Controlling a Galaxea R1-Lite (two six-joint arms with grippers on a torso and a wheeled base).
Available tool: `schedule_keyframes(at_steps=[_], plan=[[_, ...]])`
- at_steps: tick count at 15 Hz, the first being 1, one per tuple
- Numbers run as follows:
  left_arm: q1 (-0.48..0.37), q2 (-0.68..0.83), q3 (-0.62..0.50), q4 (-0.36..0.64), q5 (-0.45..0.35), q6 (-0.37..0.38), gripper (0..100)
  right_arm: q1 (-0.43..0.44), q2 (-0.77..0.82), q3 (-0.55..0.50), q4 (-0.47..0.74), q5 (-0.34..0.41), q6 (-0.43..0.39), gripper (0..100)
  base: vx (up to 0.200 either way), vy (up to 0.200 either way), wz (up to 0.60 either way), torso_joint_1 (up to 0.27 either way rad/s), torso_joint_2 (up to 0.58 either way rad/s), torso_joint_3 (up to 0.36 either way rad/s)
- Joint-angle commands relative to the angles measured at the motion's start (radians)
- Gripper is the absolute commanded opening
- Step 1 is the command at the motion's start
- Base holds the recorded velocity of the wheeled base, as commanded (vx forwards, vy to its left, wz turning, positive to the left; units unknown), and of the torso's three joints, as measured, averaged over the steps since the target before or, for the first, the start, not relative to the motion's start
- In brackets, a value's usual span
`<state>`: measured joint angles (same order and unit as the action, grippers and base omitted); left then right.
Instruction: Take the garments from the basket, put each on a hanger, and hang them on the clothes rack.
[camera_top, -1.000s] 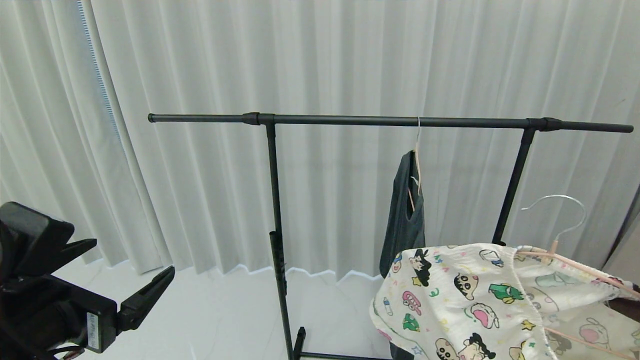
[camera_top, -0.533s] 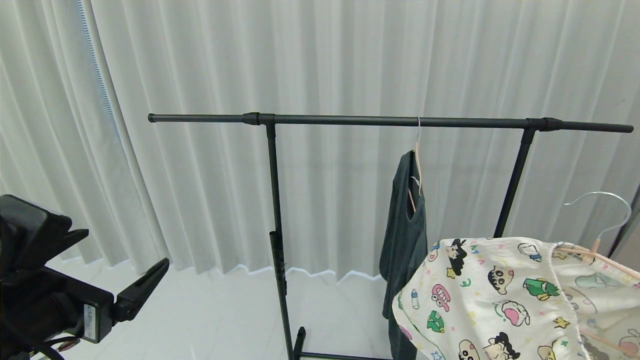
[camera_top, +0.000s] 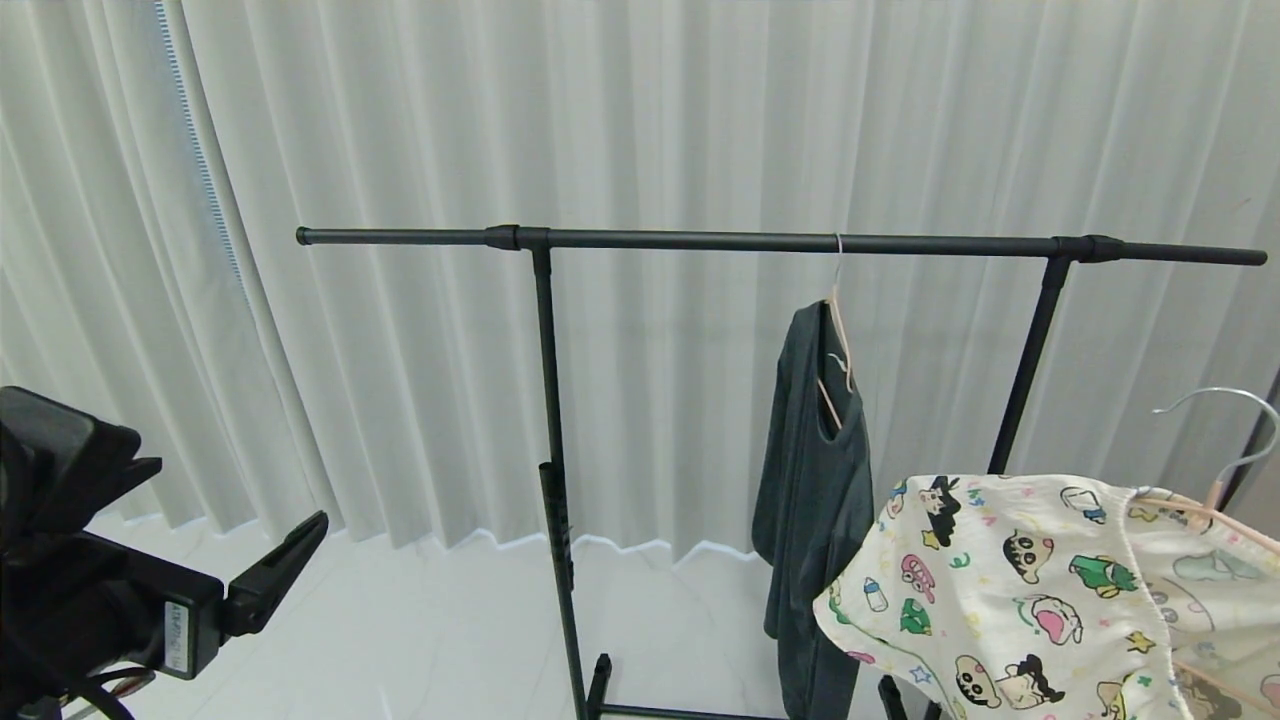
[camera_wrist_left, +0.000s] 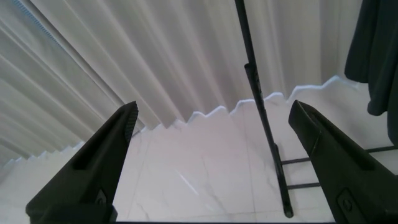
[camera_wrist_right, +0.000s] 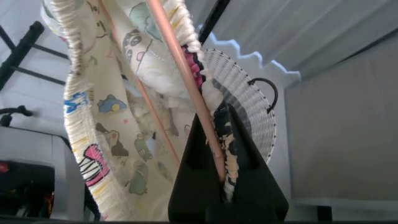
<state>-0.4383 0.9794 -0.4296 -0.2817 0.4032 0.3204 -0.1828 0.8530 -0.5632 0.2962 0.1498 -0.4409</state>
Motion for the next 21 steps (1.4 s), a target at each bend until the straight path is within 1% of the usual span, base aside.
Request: schedule_keyframes(at_steps=[1, 2, 5, 7, 11, 12, 14, 15, 18, 20, 21], plan=[[0.0, 0.002, -0.003, -0.001, 0.0, 0.0, 100, -0.001, 0.009, 0.009, 0.0, 0.001, 0.016, 0, 0.0, 0.0, 0.0, 0.0, 0.0, 0.0], [0.0, 0.004, 0.0, 0.001, 0.0, 0.0, 100, -0.001, 0.02, 0.016, 0.0, -0.003, 0.073, 0, 0.0, 0.0, 0.0, 0.0, 0.0, 0.0], [-0.003, 0.005, 0.0, 0.001, -0.001, 0.002, 100, 0.0, 0.069, 0.014, -0.011, -0.044, 0.149, 0, 0.0, 0.0, 0.0, 0.0, 0.0, 0.0], [-0.007, 0.012, 0.005, 0.001, -0.001, 0.0, 100, 0.0, 0.101, 0.012, -0.034, -0.045, 0.157, 0, 0.0, 0.0, 0.0, 0.0, 0.0, 0.0], [-0.008, 0.028, 0.006, 0.001, -0.003, 0.002, 100, 0.017, 0.178, 0.006, -0.131, -0.047, 0.165, 0, 0.0, 0.0, 0.0, 0.0, 0.0, 0.0], [-0.008, 0.038, 0.006, 0.001, -0.003, 0.002, 100, 0.014, 0.19, 0.005, -0.137, -0.064, 0.177, 0, 0.0, 0.0, 0.0, 0.0, 0.0, 0.0], [-0.008, 0.048, 0.005, 0.001, -0.003, 0.002, 100, 0.012, 0.196, 0.011, -0.127, -0.185, 0.18, 0, 0.0, 0.0, 0.0, 0.0, 0.0, 0.0], [-0.008, 0.048, 0.005, 0.001, -0.003, 0.002, 100, 0.011, 0.199, 0.011, -0.124, -0.203, 0.183, 0, 0.0, 0.0, 0.0, 0.0, 0.0, 0.0], [-0.008, 0.064, -0.003, 0.001, -0.003, 0.002, 100, 0.011, 0.219, 0.002, -0.134, -0.208, 0.197, 0, 0.0, 0.0, 0.0, 0.0, 0.0, 0.0], [-0.01, 0.064, -0.005, 0.001, -0.003, 0.002, 100, 0.036, 0.253, -0.029, -0.19, -0.205, 0.229, 0, 0.0, 0.0, 0.0, 0.0, 0.0, 0.0], [-0.01, 0.064, -0.005, 0.001, -0.003, 0.002, 100, 0.057, 0.271, -0.044, -0.213, -0.207, 0.258, 0, 0.0, 0.0, 0.0, 0.0, 0.0, 0.0]])
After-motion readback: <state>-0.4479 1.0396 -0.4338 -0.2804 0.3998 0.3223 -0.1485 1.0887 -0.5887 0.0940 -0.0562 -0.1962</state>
